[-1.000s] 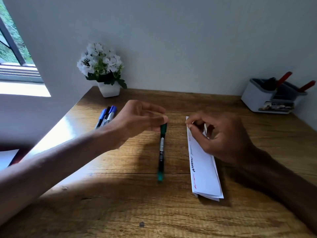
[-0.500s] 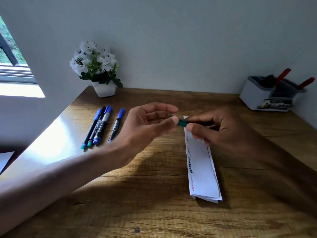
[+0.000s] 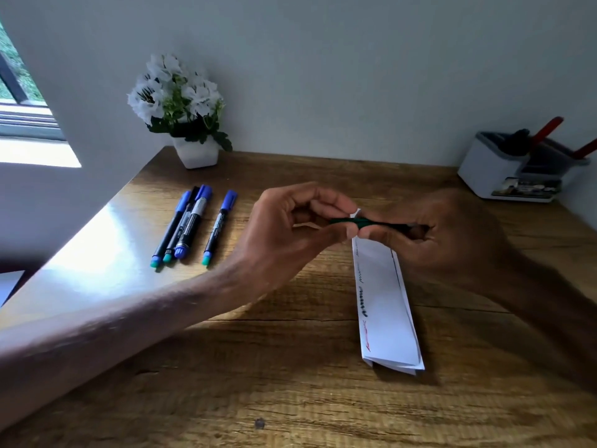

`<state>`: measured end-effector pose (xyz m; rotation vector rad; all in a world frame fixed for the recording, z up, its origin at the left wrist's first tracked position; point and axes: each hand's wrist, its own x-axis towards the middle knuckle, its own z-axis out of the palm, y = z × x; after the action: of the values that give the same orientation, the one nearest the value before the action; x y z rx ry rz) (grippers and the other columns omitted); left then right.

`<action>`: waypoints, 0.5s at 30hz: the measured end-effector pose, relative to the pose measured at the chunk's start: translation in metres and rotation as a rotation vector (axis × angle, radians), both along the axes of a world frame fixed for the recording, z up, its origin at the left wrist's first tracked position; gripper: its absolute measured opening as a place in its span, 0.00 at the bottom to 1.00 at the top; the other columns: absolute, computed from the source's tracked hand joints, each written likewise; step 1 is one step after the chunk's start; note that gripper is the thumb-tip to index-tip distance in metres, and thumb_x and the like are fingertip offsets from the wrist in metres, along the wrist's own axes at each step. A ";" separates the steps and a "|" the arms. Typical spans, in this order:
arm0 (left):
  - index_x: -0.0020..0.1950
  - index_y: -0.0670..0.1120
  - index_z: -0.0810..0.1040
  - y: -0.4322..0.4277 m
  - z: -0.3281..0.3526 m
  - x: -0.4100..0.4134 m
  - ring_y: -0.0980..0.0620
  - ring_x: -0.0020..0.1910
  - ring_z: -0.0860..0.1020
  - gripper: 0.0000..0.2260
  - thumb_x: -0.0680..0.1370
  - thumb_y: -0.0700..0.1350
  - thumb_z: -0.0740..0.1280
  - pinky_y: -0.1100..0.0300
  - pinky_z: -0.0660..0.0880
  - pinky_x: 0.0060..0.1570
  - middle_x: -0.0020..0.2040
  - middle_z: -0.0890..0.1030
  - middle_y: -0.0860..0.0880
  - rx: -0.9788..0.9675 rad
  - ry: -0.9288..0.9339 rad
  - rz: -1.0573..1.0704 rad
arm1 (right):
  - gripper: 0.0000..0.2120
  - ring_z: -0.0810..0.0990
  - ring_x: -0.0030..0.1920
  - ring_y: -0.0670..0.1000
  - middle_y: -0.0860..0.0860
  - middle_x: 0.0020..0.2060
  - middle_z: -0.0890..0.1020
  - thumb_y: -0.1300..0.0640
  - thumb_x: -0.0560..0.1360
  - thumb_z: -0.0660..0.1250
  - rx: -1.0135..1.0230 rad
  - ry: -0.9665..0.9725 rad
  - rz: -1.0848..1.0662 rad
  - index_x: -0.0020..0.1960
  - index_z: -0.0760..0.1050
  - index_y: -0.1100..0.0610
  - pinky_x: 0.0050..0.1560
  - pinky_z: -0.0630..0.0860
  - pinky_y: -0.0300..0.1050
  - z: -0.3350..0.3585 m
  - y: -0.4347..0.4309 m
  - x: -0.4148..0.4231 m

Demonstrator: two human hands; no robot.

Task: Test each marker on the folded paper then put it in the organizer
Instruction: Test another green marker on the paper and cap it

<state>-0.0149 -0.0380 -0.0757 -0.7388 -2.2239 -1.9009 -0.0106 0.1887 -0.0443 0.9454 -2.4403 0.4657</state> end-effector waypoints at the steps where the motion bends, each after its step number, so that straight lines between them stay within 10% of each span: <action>1: 0.53 0.45 0.85 0.000 0.000 -0.001 0.52 0.46 0.87 0.11 0.72 0.38 0.79 0.56 0.83 0.49 0.46 0.87 0.50 -0.015 0.005 0.008 | 0.18 0.78 0.27 0.42 0.44 0.37 0.88 0.37 0.76 0.65 -0.003 -0.011 -0.009 0.62 0.77 0.43 0.25 0.73 0.43 0.000 0.001 -0.001; 6: 0.57 0.48 0.85 -0.005 -0.002 -0.009 0.55 0.47 0.86 0.14 0.73 0.40 0.79 0.58 0.83 0.52 0.48 0.86 0.52 -0.078 -0.002 0.101 | 0.15 0.82 0.38 0.43 0.43 0.38 0.85 0.40 0.82 0.60 -0.037 -0.248 -0.114 0.58 0.82 0.44 0.37 0.76 0.40 -0.001 0.008 -0.009; 11: 0.66 0.44 0.79 -0.018 -0.003 -0.020 0.48 0.52 0.87 0.18 0.76 0.37 0.74 0.54 0.84 0.53 0.58 0.84 0.44 0.042 -0.288 0.041 | 0.14 0.77 0.33 0.46 0.53 0.37 0.83 0.69 0.83 0.56 -0.656 -0.626 -0.008 0.50 0.78 0.56 0.32 0.71 0.38 0.002 0.028 -0.022; 15: 0.71 0.42 0.76 -0.018 0.001 -0.022 0.49 0.53 0.87 0.19 0.79 0.35 0.69 0.62 0.83 0.51 0.61 0.84 0.44 0.124 -0.511 -0.035 | 0.17 0.83 0.46 0.49 0.56 0.50 0.86 0.69 0.81 0.57 -0.952 -0.886 0.104 0.60 0.81 0.57 0.35 0.80 0.40 0.001 0.034 -0.025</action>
<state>-0.0370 -0.0559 -0.0743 -0.2940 -2.3305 -2.4385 -0.0357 0.2230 -0.0431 0.4539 -2.2943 2.1941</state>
